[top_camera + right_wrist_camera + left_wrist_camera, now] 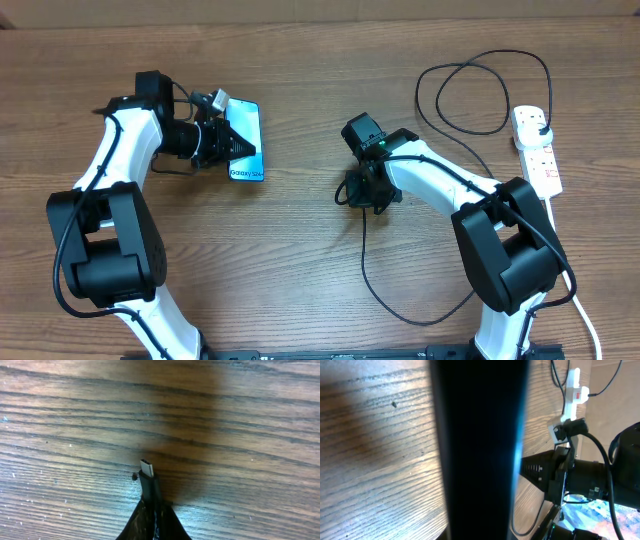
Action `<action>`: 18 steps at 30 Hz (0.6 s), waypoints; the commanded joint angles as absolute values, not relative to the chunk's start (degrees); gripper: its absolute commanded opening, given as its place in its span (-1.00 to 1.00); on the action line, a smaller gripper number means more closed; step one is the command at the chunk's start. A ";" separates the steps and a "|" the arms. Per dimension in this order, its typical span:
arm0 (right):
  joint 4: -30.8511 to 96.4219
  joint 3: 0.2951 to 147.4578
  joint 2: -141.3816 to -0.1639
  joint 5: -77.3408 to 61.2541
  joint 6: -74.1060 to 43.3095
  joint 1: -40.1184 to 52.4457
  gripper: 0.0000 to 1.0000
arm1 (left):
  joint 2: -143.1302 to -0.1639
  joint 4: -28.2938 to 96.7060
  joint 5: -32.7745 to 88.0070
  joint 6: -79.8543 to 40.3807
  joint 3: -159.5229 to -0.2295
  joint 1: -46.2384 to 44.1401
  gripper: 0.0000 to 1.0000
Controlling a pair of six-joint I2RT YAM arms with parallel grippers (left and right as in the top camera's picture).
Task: Plug charger to phone and switch on socket
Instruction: 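Close the right gripper on the USB-C plug near its tip, then lift the plug with the right gripper toward the phone's bottom edge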
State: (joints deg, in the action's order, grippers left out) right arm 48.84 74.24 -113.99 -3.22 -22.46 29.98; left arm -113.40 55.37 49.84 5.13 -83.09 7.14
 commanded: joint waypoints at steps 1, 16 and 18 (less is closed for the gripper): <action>48.40 72.71 -115.42 -3.66 -22.06 29.82 -0.93 | -111.63 54.81 57.39 7.38 -82.94 9.21 -0.91; 46.78 73.45 -115.33 -10.44 -14.26 29.10 -0.93 | -111.63 59.31 90.48 31.29 -74.30 20.82 -0.91; 47.11 74.17 -114.65 -16.34 -11.18 27.83 -0.93 | -111.63 60.10 90.48 32.05 -73.08 21.69 -0.91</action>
